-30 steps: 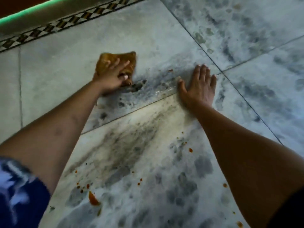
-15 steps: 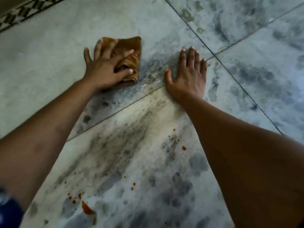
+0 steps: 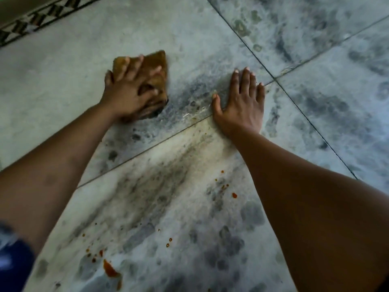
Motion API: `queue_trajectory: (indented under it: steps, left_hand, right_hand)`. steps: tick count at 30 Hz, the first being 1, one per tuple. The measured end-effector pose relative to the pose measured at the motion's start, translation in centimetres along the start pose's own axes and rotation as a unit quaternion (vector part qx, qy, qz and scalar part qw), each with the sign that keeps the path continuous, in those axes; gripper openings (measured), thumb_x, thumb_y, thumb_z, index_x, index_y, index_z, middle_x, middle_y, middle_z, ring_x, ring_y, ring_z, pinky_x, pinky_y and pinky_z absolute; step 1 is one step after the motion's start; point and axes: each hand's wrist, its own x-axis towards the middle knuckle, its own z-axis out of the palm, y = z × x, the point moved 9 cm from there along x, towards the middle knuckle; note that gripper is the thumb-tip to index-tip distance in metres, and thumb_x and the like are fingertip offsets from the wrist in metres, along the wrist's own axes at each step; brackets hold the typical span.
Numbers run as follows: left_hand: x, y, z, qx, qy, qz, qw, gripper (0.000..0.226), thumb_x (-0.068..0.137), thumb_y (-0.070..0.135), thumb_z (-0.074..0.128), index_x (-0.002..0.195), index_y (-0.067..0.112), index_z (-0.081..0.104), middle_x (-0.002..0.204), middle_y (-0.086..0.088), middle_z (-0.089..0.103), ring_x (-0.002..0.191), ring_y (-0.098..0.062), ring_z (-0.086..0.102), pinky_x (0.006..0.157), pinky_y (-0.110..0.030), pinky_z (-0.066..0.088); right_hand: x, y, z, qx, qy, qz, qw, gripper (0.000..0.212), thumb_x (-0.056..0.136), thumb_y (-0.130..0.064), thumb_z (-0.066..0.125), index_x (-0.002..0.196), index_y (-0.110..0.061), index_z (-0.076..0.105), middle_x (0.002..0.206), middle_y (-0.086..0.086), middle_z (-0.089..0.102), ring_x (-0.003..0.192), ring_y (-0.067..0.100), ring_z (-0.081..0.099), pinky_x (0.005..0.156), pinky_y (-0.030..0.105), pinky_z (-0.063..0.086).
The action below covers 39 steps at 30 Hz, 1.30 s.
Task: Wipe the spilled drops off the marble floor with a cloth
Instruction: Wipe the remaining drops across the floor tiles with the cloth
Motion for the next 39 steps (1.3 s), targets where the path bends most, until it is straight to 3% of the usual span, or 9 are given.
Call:
queue_trajectory:
  steps: [3,8,12,16,18,25,32,35,39]
  left_hand:
    - [3.2,2.6,-0.1,-0.038,0.003,-0.079,0.996,0.055,0.092,0.059,0.036,0.142,0.052,0.017,0.159,0.006,-0.006,0.145,-0.031,-0.008,0.113,-0.058,0.0]
    - [-2.5,9.4,1.9,0.01,0.029,0.023,0.999,0.057,0.09,0.06,0.036,0.142,0.053,0.015,0.16,0.006,-0.003,0.146,-0.028,-0.005,0.113,-0.057,0.004]
    - [-8.7,4.4,2.1,0.035,0.028,0.042,0.998,0.059,0.084,0.066,0.026,0.142,0.054,0.014,0.159,0.008,0.001,0.147,-0.024,-0.003,0.112,-0.057,0.003]
    - [-6.6,-2.6,0.7,0.032,-0.009,-0.116,0.993,0.054,0.093,0.061,0.026,0.144,0.052,0.009,0.159,0.007,-0.006,0.146,-0.026,-0.007,0.111,-0.061,-0.007]
    - [-6.1,-2.0,0.7,0.001,-0.019,-0.155,0.988,0.055,0.094,0.059,0.027,0.145,0.049,0.008,0.159,0.006,-0.008,0.146,-0.026,-0.007,0.112,-0.061,-0.005]
    - [-9.9,-1.7,1.9,0.035,0.006,-0.091,0.995,0.053,0.094,0.059,0.026,0.143,0.054,0.006,0.159,0.01,-0.008,0.146,-0.021,-0.009,0.111,-0.058,-0.01]
    - [-7.3,-12.8,-0.2,-0.064,-0.038,-0.248,0.966,0.054,0.095,0.055,0.03,0.144,0.05,0.01,0.159,0.009,-0.008,0.145,-0.028,-0.01,0.113,-0.06,-0.001]
    - [-11.6,-10.2,1.7,-0.043,-0.008,-0.216,0.975,0.053,0.094,0.055,0.031,0.143,0.052,0.011,0.159,0.007,-0.004,0.146,-0.029,-0.006,0.115,-0.054,0.005]
    - [-20.0,-4.7,3.5,0.0,0.014,-0.052,0.999,0.06,0.082,0.068,0.016,0.138,0.055,0.001,0.156,0.011,-0.005,0.146,-0.028,-0.003,0.112,-0.055,0.011]
  right_hand:
    - [0.0,-0.1,0.0,0.002,0.003,-0.003,1.0,0.073,0.093,-0.052,0.025,0.15,-0.012,0.004,0.158,0.011,-0.002,0.146,0.022,-0.004,0.117,0.04,-0.006]
    - [-0.1,-0.1,-0.3,0.001,-0.004,0.001,1.0,0.071,0.094,-0.05,0.025,0.15,-0.011,0.005,0.158,0.011,-0.001,0.146,0.022,-0.003,0.117,0.04,-0.005]
    - [-0.3,-0.2,-0.5,0.012,-0.005,0.0,1.0,0.07,0.095,-0.049,0.025,0.15,-0.01,0.006,0.158,0.01,0.001,0.146,0.021,-0.002,0.118,0.039,-0.004]
    - [-1.9,-2.3,-0.3,0.027,-0.022,-0.055,0.998,0.069,0.097,-0.048,0.024,0.15,-0.009,0.005,0.158,0.01,-0.003,0.145,0.02,-0.006,0.117,0.036,-0.007]
    - [-3.4,-5.3,0.1,0.042,-0.031,-0.101,0.994,0.068,0.097,-0.048,0.021,0.149,-0.008,0.005,0.158,0.01,-0.003,0.145,0.02,-0.007,0.117,0.035,-0.009]
    - [-6.2,-10.8,2.9,0.048,-0.035,-0.135,0.989,0.068,0.093,-0.047,0.015,0.149,-0.007,0.01,0.158,0.01,0.004,0.146,0.019,-0.001,0.116,0.033,-0.005]
    - [-6.1,-11.0,2.8,0.037,-0.009,-0.135,0.99,0.072,0.09,-0.049,0.017,0.149,-0.007,0.013,0.158,0.011,0.008,0.146,0.021,0.004,0.117,0.035,-0.001]
    - [-6.2,-10.9,2.8,0.03,-0.007,-0.135,0.99,0.072,0.091,-0.049,0.018,0.149,-0.007,0.013,0.158,0.011,0.008,0.146,0.021,0.004,0.117,0.035,-0.001]
    - [-6.2,-11.1,2.7,0.033,-0.014,-0.132,0.991,0.072,0.091,-0.049,0.018,0.149,-0.008,0.012,0.158,0.011,0.008,0.146,0.021,0.003,0.118,0.035,-0.002]
